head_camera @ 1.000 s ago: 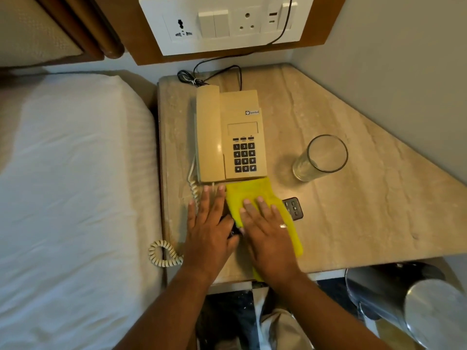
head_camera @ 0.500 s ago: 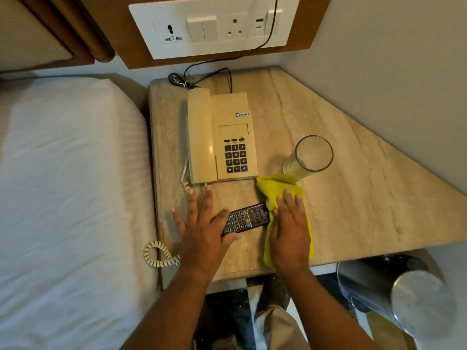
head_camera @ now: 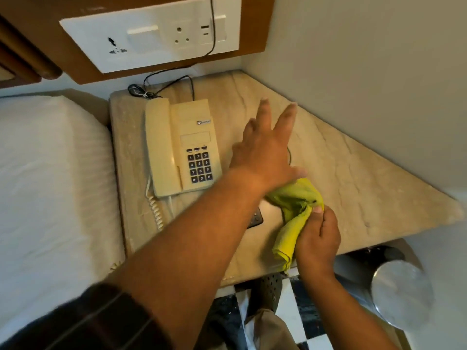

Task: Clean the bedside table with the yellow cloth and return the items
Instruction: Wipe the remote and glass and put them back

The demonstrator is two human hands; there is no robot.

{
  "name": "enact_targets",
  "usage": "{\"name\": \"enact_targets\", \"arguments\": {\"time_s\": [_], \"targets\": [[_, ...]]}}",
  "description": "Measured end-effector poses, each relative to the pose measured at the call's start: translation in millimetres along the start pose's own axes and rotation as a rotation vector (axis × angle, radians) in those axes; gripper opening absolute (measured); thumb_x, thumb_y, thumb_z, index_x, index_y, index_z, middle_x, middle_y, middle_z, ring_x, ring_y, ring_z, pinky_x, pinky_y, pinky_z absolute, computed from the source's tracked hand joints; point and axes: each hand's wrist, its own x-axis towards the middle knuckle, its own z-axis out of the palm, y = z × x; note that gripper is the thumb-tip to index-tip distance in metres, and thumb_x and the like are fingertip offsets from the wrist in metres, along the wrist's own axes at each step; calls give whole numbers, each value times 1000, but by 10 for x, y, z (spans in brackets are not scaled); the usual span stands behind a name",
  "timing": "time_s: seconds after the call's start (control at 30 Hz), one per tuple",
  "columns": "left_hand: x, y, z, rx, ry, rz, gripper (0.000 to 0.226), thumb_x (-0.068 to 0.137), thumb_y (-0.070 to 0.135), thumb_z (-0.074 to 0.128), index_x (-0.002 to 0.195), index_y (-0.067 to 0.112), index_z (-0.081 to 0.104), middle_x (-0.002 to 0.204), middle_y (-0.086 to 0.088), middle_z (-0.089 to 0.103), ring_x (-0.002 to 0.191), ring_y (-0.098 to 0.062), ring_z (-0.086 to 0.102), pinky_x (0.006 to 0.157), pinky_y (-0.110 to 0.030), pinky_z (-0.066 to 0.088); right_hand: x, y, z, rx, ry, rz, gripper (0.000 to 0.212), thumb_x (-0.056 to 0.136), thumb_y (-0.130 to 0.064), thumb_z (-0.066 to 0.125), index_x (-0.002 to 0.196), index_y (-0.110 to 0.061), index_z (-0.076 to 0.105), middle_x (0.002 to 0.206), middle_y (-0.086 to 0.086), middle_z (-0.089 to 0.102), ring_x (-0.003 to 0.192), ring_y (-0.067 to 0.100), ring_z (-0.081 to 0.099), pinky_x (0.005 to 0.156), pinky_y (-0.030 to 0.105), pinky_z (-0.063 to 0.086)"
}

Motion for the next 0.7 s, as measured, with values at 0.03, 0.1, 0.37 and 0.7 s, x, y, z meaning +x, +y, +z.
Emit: {"name": "enact_targets", "arguments": {"time_s": [0.03,0.1,0.37,0.7], "targets": [[141,42,-44,55,-150,-44,100,65,57,79,146,29,27,156,-12,21,132,-37,40,97,-45,46,35,-8,-30,26,17,43,26,102,-34,36,89,-22,55,78,-12,55,74,-7,52,64,27,36],[287,4,-78,18,-286,-158,68,66,50,78,124,23,53,133,-8,52,110,-31,58,82,-36,53,99,-66,-78,80,45,90,27,103,-34,37,91,-20,57,78,-11,55,72,-3,52,68,29,37],[-212,-291,19,-1246,-18,-691,24,75,38,63,93,23,64,91,-1,71,67,-16,69,49,-30,51,236,-886,299,-55,-233,-487,39,100,-30,34,122,-12,62,125,2,64,124,21,53,103,42,39],[-414,-82,21,-1369,225,-717,8,81,28,63,89,28,62,107,-2,63,85,-23,68,42,-23,39,1255,-1238,468,-27,-681,-168,29,96,-26,48,80,-9,64,82,8,61,80,23,55,78,37,46]]}}
